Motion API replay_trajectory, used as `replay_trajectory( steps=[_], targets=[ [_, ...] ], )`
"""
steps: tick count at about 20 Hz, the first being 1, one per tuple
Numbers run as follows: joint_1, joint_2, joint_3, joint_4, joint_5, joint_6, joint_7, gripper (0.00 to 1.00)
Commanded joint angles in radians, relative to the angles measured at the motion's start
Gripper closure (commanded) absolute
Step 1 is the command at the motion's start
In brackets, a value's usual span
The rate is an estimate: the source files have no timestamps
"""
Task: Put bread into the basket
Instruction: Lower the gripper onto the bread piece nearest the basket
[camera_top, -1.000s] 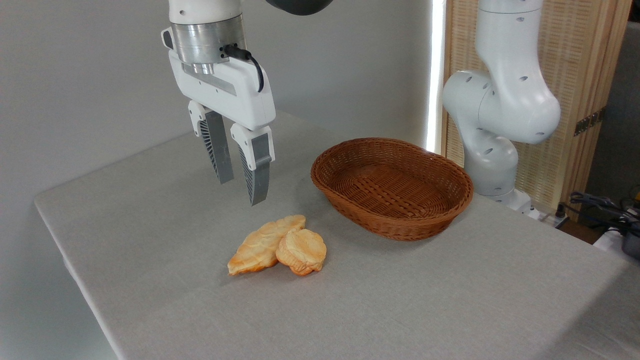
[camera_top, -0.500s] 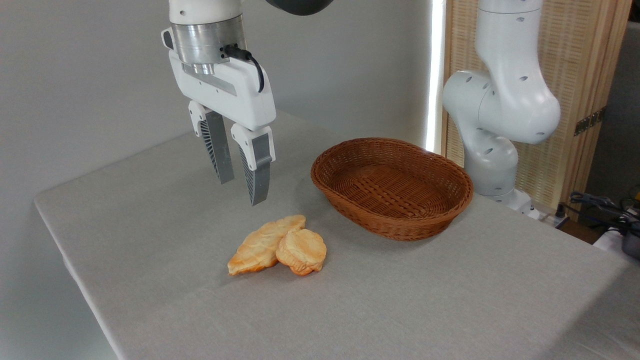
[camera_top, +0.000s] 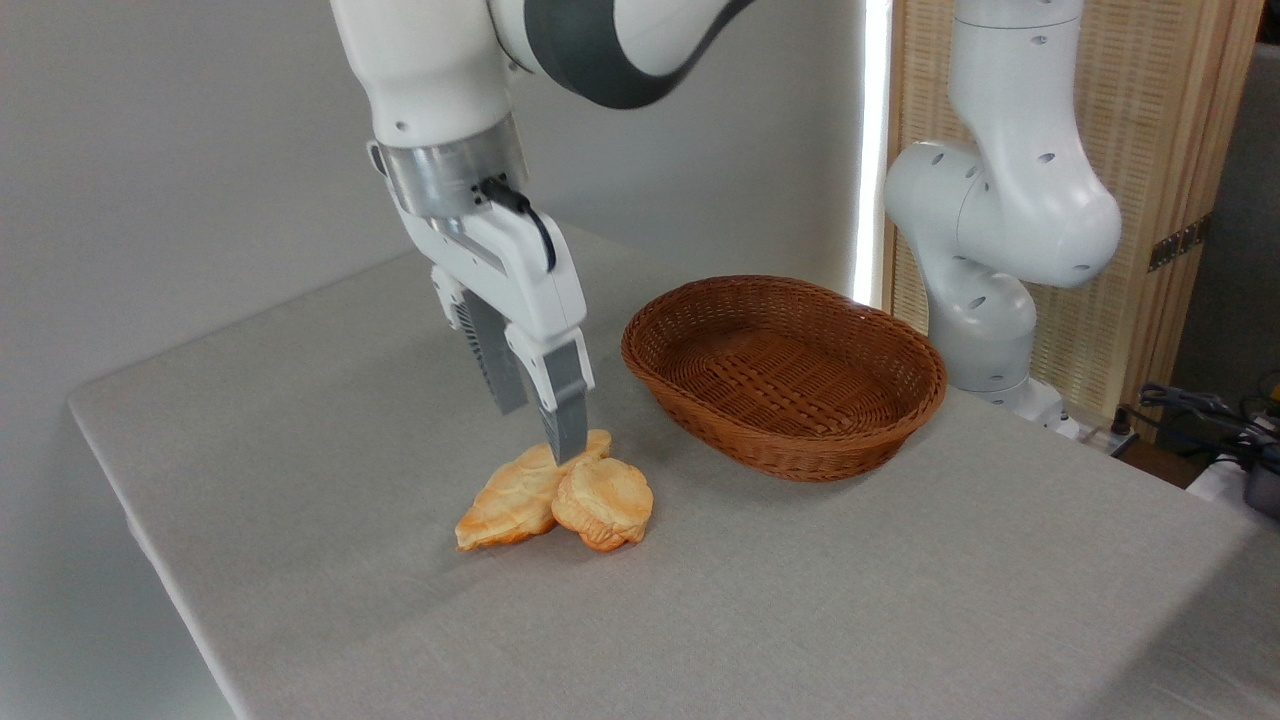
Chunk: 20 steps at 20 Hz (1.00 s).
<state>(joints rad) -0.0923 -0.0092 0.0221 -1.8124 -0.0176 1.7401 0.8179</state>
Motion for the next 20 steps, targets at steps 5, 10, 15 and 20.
replay_trajectory(
  steps=[5,10,15,20],
  targets=[
    [0.003,-0.005,0.033,-0.079,-0.062,-0.011,0.295,0.00],
    [-0.004,-0.003,0.030,-0.130,-0.062,-0.002,0.446,0.00],
    [-0.007,0.012,0.028,-0.150,-0.062,0.019,0.536,0.00],
    [-0.007,0.041,0.025,-0.159,-0.058,0.068,0.546,0.00]
  ],
)
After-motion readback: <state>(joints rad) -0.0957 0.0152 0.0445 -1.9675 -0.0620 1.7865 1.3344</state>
